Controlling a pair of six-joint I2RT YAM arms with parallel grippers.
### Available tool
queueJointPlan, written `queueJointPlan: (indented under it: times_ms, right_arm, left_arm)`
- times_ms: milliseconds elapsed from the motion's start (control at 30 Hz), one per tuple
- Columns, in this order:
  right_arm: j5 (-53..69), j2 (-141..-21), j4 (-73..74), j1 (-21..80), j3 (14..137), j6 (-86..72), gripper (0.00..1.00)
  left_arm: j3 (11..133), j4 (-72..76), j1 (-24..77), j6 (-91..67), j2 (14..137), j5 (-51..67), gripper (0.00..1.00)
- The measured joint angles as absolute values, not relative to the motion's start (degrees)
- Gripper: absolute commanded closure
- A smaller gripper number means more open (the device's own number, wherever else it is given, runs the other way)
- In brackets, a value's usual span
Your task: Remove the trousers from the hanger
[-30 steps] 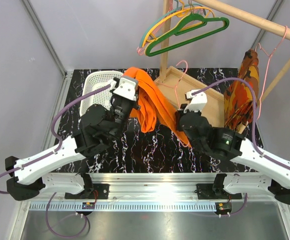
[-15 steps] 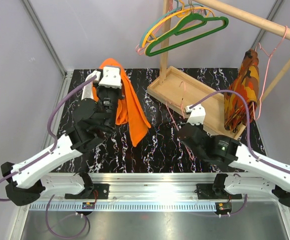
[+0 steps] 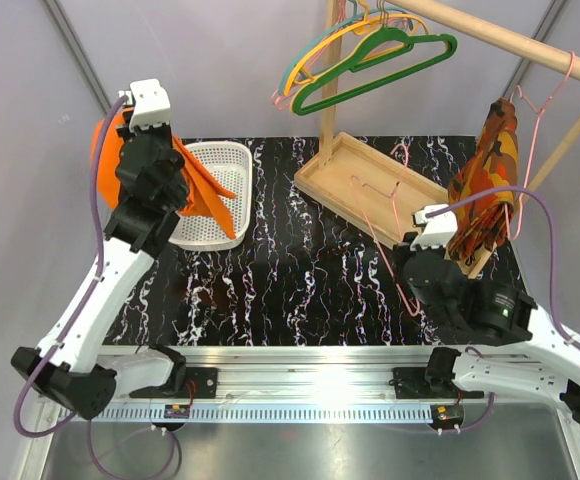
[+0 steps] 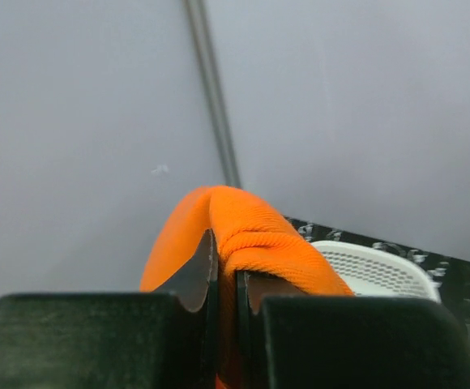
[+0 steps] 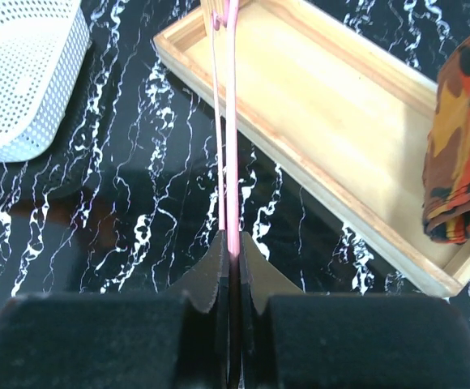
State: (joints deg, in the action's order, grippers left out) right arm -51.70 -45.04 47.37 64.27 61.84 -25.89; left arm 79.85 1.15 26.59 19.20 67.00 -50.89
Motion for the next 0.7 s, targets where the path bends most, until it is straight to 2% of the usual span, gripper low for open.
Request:
queueJointPlan:
  times_ms: [233,533,700]
  right_arm:
    - [-52.62,-39.9,47.48,64.23,62.48,-23.86,1.0]
    - [-52.45,-37.39,49.56,64.14,65.14,-24.14,1.0]
    - [-52.42,-37.06,50.46,64.14,65.25,-23.99,1.0]
  left_arm:
    - [79.96,0.64,18.85,18.96,76.84,-48.45,1.0]
    - [91.09,-9.45,18.85,13.15,102.43,-42.92,1.0]
    - [94.72,-15.64,19.84,7.9,107.28,-40.4,1.0]
